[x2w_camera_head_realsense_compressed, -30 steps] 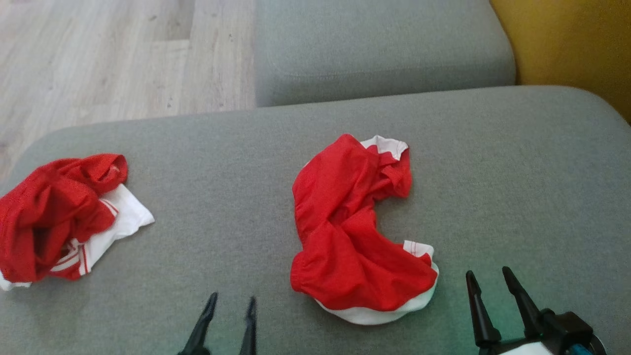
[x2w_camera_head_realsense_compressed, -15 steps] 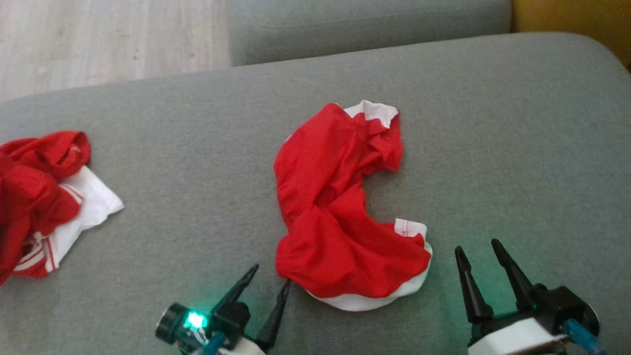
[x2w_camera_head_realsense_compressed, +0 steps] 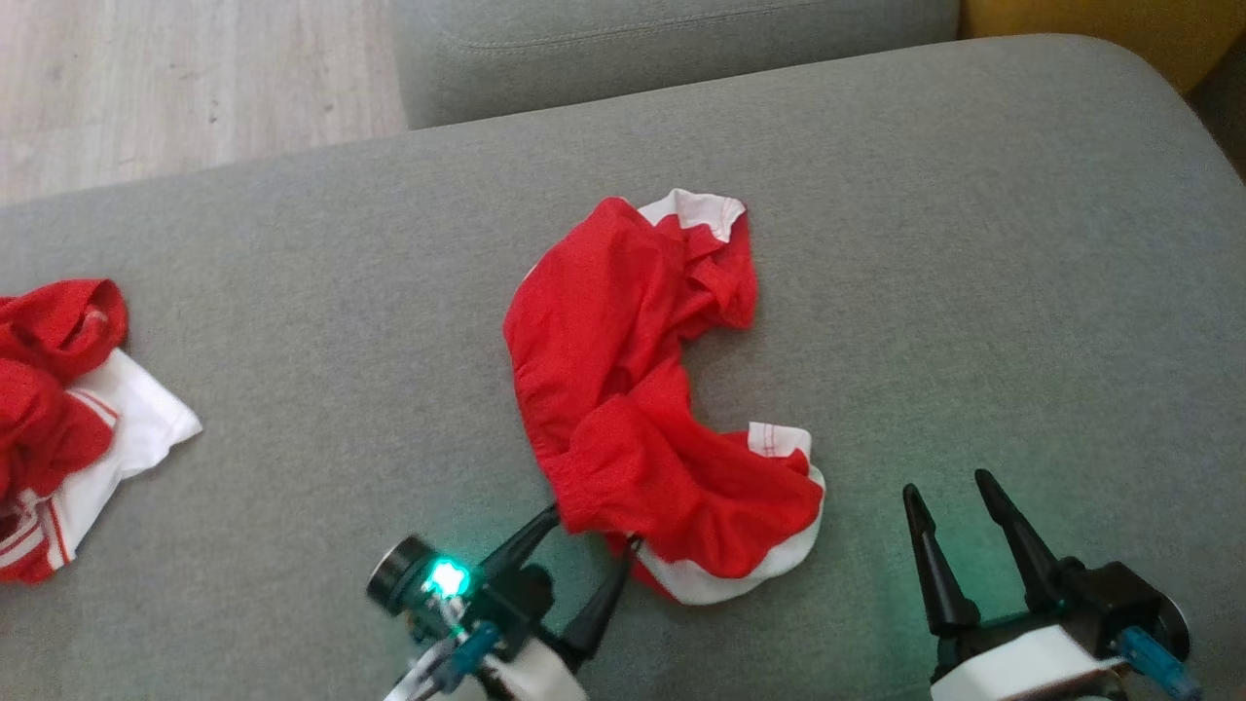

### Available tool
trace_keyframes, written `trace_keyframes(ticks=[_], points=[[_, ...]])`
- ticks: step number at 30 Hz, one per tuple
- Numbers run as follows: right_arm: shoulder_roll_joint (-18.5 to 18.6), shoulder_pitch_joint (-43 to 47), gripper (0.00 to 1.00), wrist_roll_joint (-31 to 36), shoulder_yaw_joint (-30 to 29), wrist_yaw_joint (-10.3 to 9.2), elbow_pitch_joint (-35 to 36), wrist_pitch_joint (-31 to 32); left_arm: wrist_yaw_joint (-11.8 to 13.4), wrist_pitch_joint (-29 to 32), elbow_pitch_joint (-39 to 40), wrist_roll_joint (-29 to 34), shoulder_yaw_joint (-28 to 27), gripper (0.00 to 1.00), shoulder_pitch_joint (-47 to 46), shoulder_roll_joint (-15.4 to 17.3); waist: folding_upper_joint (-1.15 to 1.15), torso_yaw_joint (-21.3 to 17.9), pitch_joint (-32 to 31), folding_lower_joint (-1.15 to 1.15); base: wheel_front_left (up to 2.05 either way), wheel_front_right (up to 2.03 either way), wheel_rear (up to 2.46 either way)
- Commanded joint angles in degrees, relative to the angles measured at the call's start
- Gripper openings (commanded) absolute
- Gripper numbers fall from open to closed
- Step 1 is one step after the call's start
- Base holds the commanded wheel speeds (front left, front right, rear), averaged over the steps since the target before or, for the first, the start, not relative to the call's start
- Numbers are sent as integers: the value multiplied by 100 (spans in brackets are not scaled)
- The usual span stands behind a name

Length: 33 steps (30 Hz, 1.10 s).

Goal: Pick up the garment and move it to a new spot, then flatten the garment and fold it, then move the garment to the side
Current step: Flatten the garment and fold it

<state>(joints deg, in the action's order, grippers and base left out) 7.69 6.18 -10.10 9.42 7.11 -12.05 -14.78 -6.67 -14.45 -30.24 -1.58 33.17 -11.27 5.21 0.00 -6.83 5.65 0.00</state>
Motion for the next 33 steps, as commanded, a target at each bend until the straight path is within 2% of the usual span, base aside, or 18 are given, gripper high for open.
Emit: trace_keyframes(ticks=[1,6,7,8,14,20,23,25,28,31,33], points=[[69,-251,100,-41,141,37,134,-22,-44,-55,232,16,-63,100,-311,4,0,-39,-1,0,0,0,0],[33,-292,100,-46,146,37,110,-22,-66,-55,403,64,300,100,-522,-12,0,-162,3,0,0,0,0],[25,-291,100,-50,149,37,106,-22,-69,-55,379,65,364,45,-558,-9,0,-184,0,0,0,0,0],[17,-290,100,-51,158,37,100,-22,-71,-55,313,67,422,0,-591,4,0,-209,-6,0,0,0,0],[-37,-302,100,-63,177,37,62,-22,-78,-55,-435,-155,895,0,-868,-46,0,-362,-64,0,0,0,0],[-92,-323,100,-70,194,37,36,-22,-80,-38,-192,-1594,1902,0,-1646,-196,0,-508,-166,0,0,0,0],[-146,-283,100,-66,141,37,44,-22,-80,47,230,-2418,2142,0,-2353,-214,0,-560,-245,0,0,0,0],[-174,-246,100,-60,121,37,48,-22,-80,148,454,-2861,2033,0,-2835,-215,0,-584,-284,0,0,0,0],[-209,-200,100,-49,103,37,49,-22,-75,408,576,-3414,1567,0,-3353,-137,0,-607,-340,0,0,0,0],[-245,-158,100,-36,66,37,68,-22,99,995,443,-3822,1215,0,-3467,79,0,-615,-384,0,0,0,0],[-259,-145,100,-33,57,37,75,-22,167,1135,418,-3951,1117,0,-3400,172,0,-618,-389,0,0,0,0]])
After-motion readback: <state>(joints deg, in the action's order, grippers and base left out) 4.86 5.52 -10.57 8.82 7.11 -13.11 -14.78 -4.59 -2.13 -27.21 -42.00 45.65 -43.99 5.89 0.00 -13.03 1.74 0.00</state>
